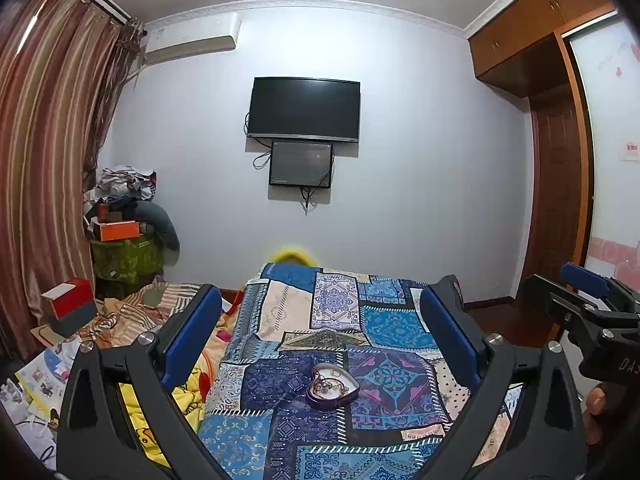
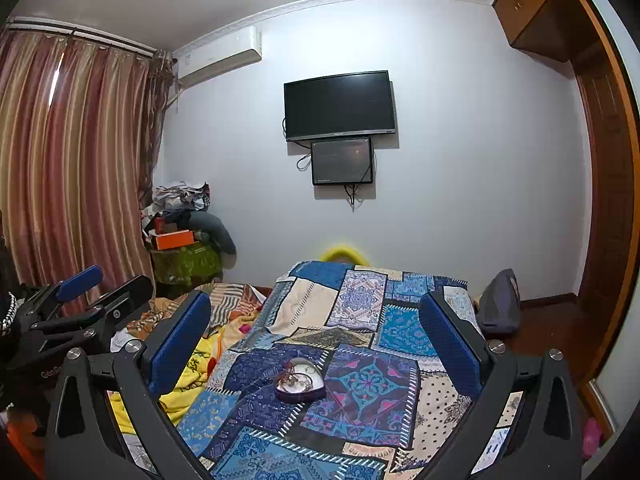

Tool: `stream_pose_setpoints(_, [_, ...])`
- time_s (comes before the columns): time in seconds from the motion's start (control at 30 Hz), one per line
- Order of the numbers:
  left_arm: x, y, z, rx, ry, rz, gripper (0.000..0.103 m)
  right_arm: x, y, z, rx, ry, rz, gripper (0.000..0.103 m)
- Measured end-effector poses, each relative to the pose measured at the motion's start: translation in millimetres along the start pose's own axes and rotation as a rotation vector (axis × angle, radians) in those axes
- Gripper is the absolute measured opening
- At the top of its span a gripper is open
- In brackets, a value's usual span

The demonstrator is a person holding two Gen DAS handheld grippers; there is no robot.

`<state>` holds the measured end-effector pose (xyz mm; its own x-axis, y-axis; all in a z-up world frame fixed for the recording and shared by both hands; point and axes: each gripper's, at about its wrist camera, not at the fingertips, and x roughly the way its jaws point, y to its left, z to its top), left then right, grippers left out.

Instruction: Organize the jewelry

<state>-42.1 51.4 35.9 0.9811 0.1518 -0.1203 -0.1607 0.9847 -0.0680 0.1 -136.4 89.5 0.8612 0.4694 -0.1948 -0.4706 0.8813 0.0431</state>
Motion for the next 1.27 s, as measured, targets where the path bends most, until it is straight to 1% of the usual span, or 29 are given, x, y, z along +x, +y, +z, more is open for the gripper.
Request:
stream_pose_setpoints(0.5, [6,-3,-1,0.007,0.023,-0.035,0.1,-2,-1,0,0.003,0.005,0.0,0.103])
stream_pose_setpoints(0.83, [7,-7,-2,0.017,0.029,-0.042,0.1,-3,-2,0,0.002,0.006,-0.003,0.103])
stream_pose_setpoints(1.27, [13,-6,-5,0.018,0.058,-0.051,0.1,1,-3,-2,0.005,0.019,-0.006,0.103])
